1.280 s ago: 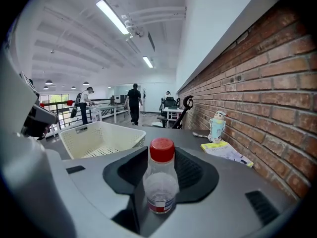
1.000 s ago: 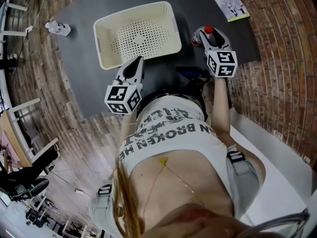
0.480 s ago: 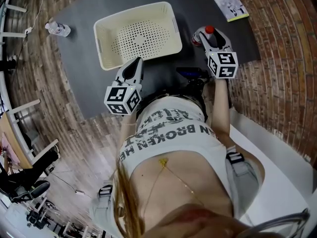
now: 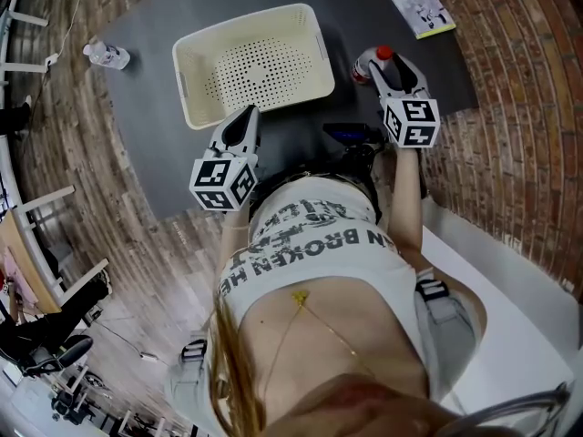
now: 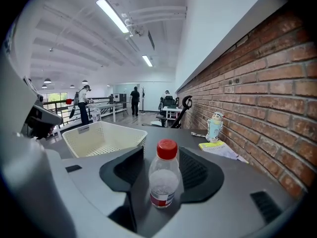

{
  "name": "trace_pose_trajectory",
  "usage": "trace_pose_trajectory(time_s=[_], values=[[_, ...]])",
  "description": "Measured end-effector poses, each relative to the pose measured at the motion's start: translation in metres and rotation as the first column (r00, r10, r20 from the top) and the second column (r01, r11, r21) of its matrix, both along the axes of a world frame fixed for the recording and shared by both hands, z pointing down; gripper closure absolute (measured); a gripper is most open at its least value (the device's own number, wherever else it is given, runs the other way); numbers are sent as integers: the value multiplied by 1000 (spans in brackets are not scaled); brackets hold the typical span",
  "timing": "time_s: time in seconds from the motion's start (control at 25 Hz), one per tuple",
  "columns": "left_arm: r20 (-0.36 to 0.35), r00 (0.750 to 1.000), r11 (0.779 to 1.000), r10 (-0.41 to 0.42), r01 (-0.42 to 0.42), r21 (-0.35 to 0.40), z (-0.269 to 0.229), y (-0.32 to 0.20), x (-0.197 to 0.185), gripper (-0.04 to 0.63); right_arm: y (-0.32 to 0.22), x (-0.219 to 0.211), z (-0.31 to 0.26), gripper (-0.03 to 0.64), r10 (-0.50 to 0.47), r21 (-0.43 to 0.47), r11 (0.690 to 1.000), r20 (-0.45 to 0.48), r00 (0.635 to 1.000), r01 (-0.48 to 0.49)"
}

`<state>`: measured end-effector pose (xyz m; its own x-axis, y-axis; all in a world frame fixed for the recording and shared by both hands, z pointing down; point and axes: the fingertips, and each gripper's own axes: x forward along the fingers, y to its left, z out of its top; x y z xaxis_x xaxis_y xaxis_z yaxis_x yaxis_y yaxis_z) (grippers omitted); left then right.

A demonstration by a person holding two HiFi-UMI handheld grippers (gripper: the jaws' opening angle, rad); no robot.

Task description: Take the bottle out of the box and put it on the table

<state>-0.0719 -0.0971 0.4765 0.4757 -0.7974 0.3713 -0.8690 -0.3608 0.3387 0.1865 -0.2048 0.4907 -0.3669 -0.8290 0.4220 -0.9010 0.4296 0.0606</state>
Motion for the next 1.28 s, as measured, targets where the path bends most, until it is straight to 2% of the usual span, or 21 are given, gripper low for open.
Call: trace_pose_trajectory(time_s=[0.36,0.6,0.76,0.92,1.28], values=[[-1,1000,1000,-14,14,-4,1,4,-6,591,11,4,-12,417,22,25,999,-5,1000,-22],[-1,1000,1000,-16,16,-8,3,3,-5,591,20,-5,-16,549,-1,68,998,-13,1000,2],[2,1000,1000,-12,12,-8,4,2,-4,591,28,-25,-15,597,-69,71,995,5,998,68],[8,1000,1000,-7,7,-2,2,2,-3,591,39,-57,-18,607,-174,92,981,44,984,170],[-1,1000,998,3,-3,57,-11,-2,0,591,60,-135,-44,607,-406,167,909,146,902,382]])
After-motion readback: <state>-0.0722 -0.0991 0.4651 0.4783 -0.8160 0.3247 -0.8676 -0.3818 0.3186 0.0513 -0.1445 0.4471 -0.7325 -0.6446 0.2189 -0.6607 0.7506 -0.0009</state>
